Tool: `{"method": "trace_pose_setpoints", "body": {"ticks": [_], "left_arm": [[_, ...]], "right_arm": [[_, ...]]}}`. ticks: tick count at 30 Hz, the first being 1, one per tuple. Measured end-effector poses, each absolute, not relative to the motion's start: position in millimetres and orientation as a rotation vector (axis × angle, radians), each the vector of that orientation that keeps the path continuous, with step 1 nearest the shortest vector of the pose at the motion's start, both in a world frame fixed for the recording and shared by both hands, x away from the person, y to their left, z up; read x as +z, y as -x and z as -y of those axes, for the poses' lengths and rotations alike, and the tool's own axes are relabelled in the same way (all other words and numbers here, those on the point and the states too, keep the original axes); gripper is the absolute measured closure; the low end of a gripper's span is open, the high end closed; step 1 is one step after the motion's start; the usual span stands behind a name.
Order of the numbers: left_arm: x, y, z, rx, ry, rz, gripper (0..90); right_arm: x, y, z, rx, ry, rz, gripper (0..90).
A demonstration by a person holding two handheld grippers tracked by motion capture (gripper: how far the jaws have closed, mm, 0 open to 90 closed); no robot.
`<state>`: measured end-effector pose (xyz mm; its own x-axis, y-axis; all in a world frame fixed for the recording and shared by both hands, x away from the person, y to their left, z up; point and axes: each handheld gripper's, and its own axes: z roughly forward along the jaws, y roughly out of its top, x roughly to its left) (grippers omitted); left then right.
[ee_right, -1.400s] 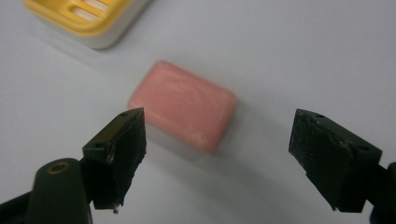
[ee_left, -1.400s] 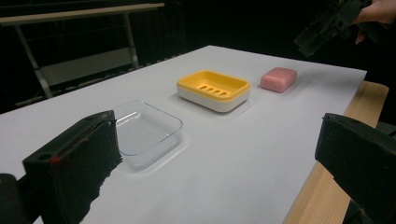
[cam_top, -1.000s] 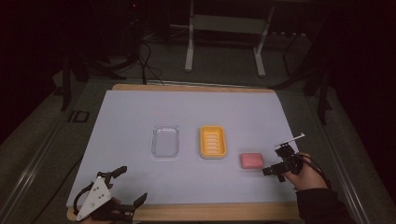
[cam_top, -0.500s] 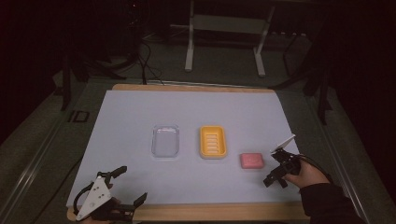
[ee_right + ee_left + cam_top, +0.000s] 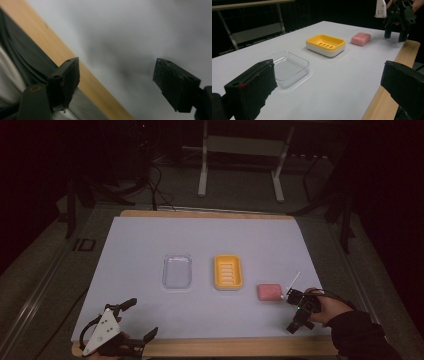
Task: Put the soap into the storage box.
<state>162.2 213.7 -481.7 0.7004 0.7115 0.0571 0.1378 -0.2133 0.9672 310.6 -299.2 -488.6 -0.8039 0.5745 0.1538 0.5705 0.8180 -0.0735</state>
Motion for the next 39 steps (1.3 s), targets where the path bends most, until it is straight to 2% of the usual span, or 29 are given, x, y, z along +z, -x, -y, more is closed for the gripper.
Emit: {"method": "trace_pose_setpoints", "body": {"ticks": [8,9,10,13,16,19,25,39], "left_arm": [[-481.8,-162.3,-214.5,0.601,-1.732,-0.684,0.2],[-481.8,-162.3,-214.4,0.605,-1.734,-0.684,0.2],[-481.7,-162.3,-214.5,0.607,-1.732,-0.686,0.2],[-481.7,-162.7,-215.0,0.604,-1.723,-0.690,0.2],[-481.8,-162.8,-215.1,0.601,-1.722,-0.690,0.2],[-481.8,-162.8,-215.1,0.599,-1.724,-0.688,0.2],[-481.8,-162.9,-215.1,0.595,-1.721,-0.689,0.2],[-482.2,-163.2,-215.4,0.589,-1.722,-0.690,0.2]], "right_arm": [[-491.5,-301.6,288.6,0.063,0.622,2.869,19.4],[-491.6,-301.6,287.7,0.058,0.622,2.865,20.6],[-491.4,-302.8,287.0,0.061,0.644,2.853,26.1],[-492.0,-309.1,285.2,0.083,0.701,2.817,27.6],[-492.0,-309.5,282.1,0.051,0.650,2.829,20.2],[-491.0,-305.1,276.6,-0.013,0.456,2.876,15.8],[-485.4,-304.5,264.2,-0.112,0.236,2.933,14.3],[-476.6,-316.3,246.3,-0.087,0.098,2.982,13.3]]}}
